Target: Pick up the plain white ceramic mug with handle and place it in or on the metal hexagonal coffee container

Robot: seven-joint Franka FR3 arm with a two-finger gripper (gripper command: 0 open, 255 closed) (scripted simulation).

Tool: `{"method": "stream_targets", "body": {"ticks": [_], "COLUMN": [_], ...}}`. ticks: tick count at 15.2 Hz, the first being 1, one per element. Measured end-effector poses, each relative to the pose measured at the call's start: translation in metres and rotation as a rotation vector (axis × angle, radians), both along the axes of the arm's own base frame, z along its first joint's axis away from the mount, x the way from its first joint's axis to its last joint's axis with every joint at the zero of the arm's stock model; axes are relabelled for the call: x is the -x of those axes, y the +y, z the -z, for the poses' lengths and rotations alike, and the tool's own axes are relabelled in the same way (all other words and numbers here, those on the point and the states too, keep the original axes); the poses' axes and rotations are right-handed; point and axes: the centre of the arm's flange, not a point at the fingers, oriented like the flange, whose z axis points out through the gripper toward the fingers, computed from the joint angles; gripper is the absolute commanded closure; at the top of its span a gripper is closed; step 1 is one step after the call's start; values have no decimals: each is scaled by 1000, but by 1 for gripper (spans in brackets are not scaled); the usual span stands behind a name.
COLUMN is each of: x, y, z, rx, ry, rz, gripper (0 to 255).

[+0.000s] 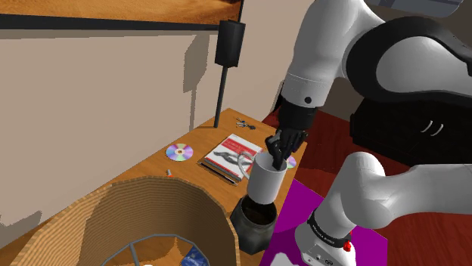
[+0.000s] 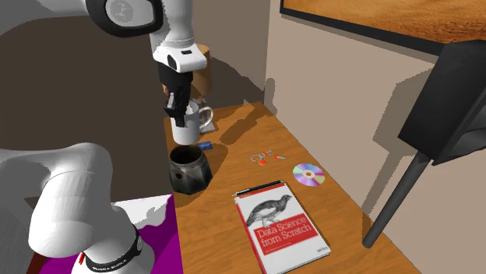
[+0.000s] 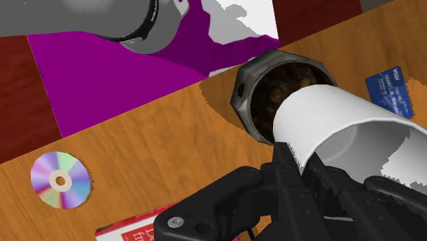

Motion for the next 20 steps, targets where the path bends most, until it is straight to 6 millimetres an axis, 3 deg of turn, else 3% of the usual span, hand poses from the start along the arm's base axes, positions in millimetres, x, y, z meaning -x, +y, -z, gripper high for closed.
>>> {"method": "stream_targets", "body": {"ticks": [8, 15, 16, 20], "x": [1, 1, 1, 1], "y": [1, 0, 0, 0], "z": [43, 50, 50, 50], "rx": [0, 0, 0, 0], "ry": [0, 0, 0, 0], "rz": [0, 0, 0, 0], "gripper": [255, 255, 0, 0]}}
